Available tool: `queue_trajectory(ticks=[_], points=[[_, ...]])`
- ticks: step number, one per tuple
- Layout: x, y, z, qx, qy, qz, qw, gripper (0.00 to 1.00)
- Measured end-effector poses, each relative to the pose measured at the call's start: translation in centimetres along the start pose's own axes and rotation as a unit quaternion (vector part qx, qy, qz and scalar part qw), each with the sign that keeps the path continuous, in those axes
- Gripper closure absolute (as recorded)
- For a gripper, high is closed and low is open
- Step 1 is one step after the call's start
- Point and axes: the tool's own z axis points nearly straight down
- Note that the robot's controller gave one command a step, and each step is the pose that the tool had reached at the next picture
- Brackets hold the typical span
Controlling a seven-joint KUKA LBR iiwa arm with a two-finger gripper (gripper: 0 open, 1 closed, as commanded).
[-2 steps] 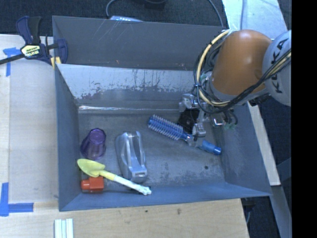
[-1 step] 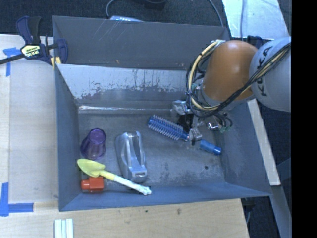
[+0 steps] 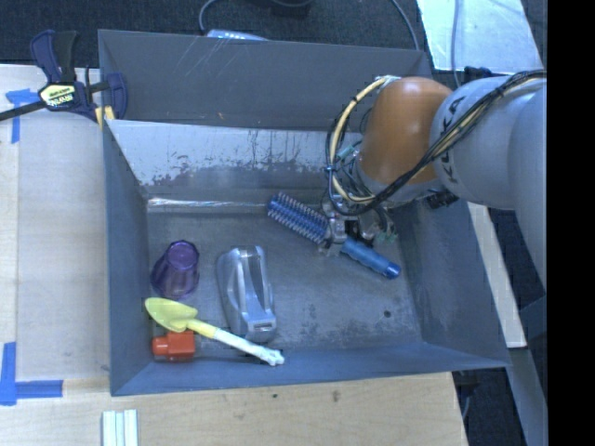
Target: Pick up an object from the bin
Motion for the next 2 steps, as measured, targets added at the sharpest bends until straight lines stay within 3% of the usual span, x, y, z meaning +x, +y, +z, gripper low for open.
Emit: queue_trajectory(ticks=[2], points=[[0.0, 0.0, 0.0, 0.0, 0.0, -0.001, 1.0, 1.0]])
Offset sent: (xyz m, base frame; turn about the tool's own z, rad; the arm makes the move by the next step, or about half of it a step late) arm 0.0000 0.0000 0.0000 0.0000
